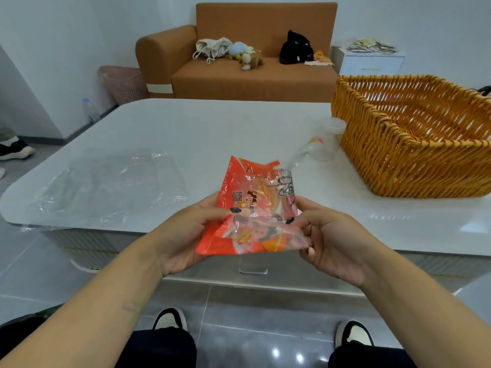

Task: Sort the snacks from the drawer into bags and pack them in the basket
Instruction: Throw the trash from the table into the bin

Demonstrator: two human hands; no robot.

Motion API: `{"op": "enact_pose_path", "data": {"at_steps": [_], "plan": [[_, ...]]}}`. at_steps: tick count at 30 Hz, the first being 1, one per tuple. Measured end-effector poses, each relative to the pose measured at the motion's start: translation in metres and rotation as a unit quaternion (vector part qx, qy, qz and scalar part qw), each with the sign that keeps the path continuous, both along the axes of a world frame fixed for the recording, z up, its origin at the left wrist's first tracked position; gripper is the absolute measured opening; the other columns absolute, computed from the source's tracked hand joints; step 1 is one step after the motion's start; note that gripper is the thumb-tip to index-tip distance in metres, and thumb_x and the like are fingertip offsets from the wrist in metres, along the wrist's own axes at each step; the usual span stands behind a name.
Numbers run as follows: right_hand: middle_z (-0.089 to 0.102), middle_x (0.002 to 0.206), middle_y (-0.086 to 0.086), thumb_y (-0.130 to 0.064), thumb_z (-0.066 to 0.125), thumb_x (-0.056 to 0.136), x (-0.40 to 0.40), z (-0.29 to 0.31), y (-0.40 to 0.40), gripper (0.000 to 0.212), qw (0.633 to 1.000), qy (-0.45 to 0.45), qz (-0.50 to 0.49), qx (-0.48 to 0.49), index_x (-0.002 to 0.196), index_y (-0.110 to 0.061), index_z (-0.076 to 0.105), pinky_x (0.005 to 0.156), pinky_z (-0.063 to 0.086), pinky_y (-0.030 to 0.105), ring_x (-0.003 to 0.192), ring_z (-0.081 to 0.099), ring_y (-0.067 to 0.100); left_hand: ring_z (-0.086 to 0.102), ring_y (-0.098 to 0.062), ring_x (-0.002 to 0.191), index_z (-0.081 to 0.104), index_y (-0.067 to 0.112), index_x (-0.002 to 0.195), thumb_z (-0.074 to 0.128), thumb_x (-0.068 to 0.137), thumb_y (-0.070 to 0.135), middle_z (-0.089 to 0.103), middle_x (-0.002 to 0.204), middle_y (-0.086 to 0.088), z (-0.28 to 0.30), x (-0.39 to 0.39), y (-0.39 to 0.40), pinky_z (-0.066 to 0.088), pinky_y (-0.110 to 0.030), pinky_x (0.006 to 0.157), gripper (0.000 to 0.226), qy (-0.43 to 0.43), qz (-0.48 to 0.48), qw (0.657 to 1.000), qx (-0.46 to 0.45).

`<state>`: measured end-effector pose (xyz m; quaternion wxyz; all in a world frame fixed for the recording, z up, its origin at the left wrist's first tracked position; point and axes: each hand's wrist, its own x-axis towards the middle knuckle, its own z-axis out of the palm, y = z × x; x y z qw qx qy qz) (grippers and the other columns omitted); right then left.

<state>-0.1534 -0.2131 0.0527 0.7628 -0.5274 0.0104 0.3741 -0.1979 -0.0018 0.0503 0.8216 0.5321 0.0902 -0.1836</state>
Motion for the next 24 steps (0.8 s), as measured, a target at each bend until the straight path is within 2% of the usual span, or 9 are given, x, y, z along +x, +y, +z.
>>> {"op": "enact_pose_path", "data": {"at_steps": [2, 4, 7, 11, 14, 17, 19, 22, 24], "plan": [[0.07, 0.102, 0.016, 0.01, 0.034, 0.084, 0.0, 0.0, 0.0, 0.051, 0.998, 0.031, -0.006, 0.049, 0.096, -0.016, 0.078, 0.031, 0.04, 0.013, 0.039, 0.044, 0.007, 0.068, -0.033, 0.103, 0.067, 0.016, 0.121, 0.058, 0.08, -0.009, 0.066, 0.125, -0.016, 0.001, 0.001, 0.001, 0.054, -0.04, 0.085, 0.049, -0.022, -0.006, 0.999, -0.043], [0.069, 0.082, 0.013, 0.01, 0.03, 0.087, -0.001, 0.001, 0.0, 0.049, 0.995, 0.052, -0.008, 0.08, 0.096, -0.007, 0.075, 0.032, 0.038, 0.009, 0.037, 0.043, 0.004, 0.069, -0.03, 0.104, 0.072, 0.012, 0.113, 0.06, 0.076, -0.007, 0.067, 0.124, -0.016, 0.001, 0.002, 0.0, 0.055, -0.04, 0.087, 0.044, -0.041, -0.003, 0.998, -0.054], [0.057, 0.055, 0.008, 0.008, 0.029, 0.088, -0.002, 0.003, 0.002, 0.033, 0.995, 0.054, -0.026, 0.077, 0.094, 0.002, 0.061, 0.029, 0.037, 0.011, 0.035, 0.048, 0.008, 0.073, -0.022, 0.083, 0.08, 0.01, 0.092, 0.056, 0.073, -0.005, 0.072, 0.108, -0.013, -0.002, 0.005, 0.001, 0.062, -0.029, 0.067, 0.034, -0.014, 0.031, 0.998, -0.051], [0.061, 0.057, 0.015, -0.014, 0.036, 0.077, 0.0, 0.002, 0.002, 0.031, 0.996, 0.056, -0.033, 0.064, 0.091, 0.004, 0.057, 0.031, 0.041, 0.015, 0.042, 0.061, 0.021, 0.067, -0.026, 0.073, 0.077, 0.001, 0.08, 0.04, 0.078, 0.0, 0.067, 0.096, -0.019, -0.009, 0.009, 0.003, 0.061, -0.036, 0.061, 0.037, 0.04, 0.066, 0.995, -0.068], [0.066, 0.072, 0.019, -0.04, 0.048, 0.083, 0.002, 0.0, 0.0, 0.044, 1.0, 0.011, -0.008, -0.013, 0.091, -0.002, 0.067, 0.035, 0.045, 0.019, 0.051, 0.066, 0.026, 0.065, -0.033, 0.077, 0.072, -0.003, 0.081, 0.038, 0.076, 0.016, 0.066, 0.09, -0.022, -0.009, 0.008, 0.005, 0.057, -0.043, 0.077, 0.039, 0.037, 0.069, 0.995, -0.068], [0.066, 0.083, 0.013, -0.052, 0.066, 0.068, 0.0, 0.001, -0.002, 0.036, 0.996, -0.051, 0.018, -0.068, 0.068, -0.016, 0.073, 0.042, 0.051, 0.023, 0.056, 0.066, 0.021, 0.063, -0.037, 0.097, 0.069, -0.009, 0.108, 0.044, 0.087, 0.051, 0.066, 0.107, -0.029, -0.007, 0.006, 0.005, 0.047, -0.049, 0.098, 0.068, 0.043, 0.022, 0.999, 0.012], [0.068, 0.091, 0.011, -0.037, 0.082, 0.058, -0.002, 0.0, -0.002, 0.032, 0.991, -0.097, 0.032, -0.081, 0.078, -0.014, 0.074, 0.05, 0.056, 0.026, 0.068, 0.068, 0.019, 0.067, -0.032, 0.095, 0.07, 0.001, 0.114, 0.058, 0.081, 0.05, 0.069, 0.11, -0.021, -0.005, 0.004, 0.001, 0.054, -0.047, 0.092, 0.06, 0.024, 0.009, 0.997, 0.07], [0.072, 0.09, 0.015, 0.003, 0.072, 0.074, -0.001, -0.004, 0.0, 0.037, 0.981, -0.11, -0.03, -0.159, 0.108, -0.012, 0.067, 0.061, 0.06, 0.04, 0.073, 0.07, 0.024, 0.071, -0.024, 0.08, 0.063, 0.014, 0.118, 0.076, 0.066, 0.015, 0.075, 0.1, -0.012, -0.009, 0.004, -0.003, 0.061, -0.035, 0.071, 0.054, 0.003, 0.04, 0.992, 0.116], [0.073, 0.093, 0.018, 0.006, 0.073, 0.074, 0.0, -0.005, 0.002, 0.052, 0.971, -0.139, -0.066, -0.185, 0.118, -0.017, 0.057, 0.067, 0.06, 0.043, 0.078, 0.071, 0.028, 0.071, -0.026, 0.074, 0.064, 0.007, 0.112, 0.077, 0.069, 0.001, 0.075, 0.095, -0.016, -0.014, 0.005, -0.004, 0.061, -0.034, 0.069, 0.045, -0.005, 0.06, 0.986, 0.153]]}}
